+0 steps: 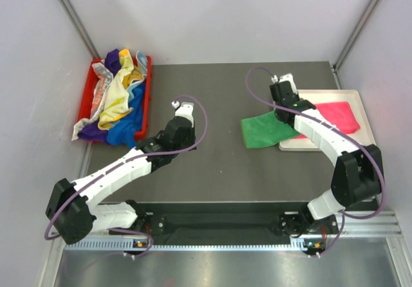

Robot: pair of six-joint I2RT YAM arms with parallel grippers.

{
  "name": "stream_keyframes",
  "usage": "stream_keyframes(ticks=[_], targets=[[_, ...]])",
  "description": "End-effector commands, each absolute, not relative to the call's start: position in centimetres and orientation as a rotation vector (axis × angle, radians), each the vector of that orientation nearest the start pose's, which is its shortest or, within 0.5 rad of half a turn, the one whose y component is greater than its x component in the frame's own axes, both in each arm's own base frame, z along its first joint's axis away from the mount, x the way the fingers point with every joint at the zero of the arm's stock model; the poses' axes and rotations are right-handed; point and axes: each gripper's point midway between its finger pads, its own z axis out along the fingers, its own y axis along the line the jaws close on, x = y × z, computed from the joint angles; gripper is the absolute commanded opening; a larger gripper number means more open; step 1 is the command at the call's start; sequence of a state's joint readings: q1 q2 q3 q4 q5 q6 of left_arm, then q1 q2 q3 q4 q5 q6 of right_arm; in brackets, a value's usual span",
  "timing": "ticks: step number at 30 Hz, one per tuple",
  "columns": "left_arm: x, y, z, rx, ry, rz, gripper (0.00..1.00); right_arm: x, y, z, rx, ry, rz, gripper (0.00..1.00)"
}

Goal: Fold and stack the towels
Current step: Neatly place the folded towel into the bin

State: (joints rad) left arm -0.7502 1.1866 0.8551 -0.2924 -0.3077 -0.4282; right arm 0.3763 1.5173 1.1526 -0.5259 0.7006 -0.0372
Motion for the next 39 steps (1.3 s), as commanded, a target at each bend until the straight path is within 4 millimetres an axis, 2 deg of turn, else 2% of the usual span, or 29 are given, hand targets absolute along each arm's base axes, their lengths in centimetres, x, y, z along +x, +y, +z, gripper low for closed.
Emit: stream_keyframes(ticks=[1,5,10,18,30,39], targets=[[28.9,-21.4,16.1,0.179,2.157,-0.337,0.10,37.9,-0.8,21.0,-0.127,2.198,-0.778,0.00],[28.4,-21.0,15.3,0.171,2.182,-0.334,0.10,38.6,-2.9,22.8,-0.081,2.170,-0.807,0.00],[27.9,-21.3,14.8,0.188,2.210,-0.350,0.11,39.4,-3.4,24.5,-0.093,2.150,-0.814,0.00],[27.9,-21.9,14.2,0.209,2.231,-0.366,0.10,40.0,-5.6,27.3,-0.067,2.127,-0.861,0.00],[28.0,-22.2,13.6,0.226,2.255,-0.359,0.10,40.5,-7.8,28.1,-0.054,2.149,-0.863,0.00],[28.1,-22.3,12.5,0.246,2.282,-0.341,0.10,41.5,-9.6,26.7,-0.034,2.195,-0.855,0.00]])
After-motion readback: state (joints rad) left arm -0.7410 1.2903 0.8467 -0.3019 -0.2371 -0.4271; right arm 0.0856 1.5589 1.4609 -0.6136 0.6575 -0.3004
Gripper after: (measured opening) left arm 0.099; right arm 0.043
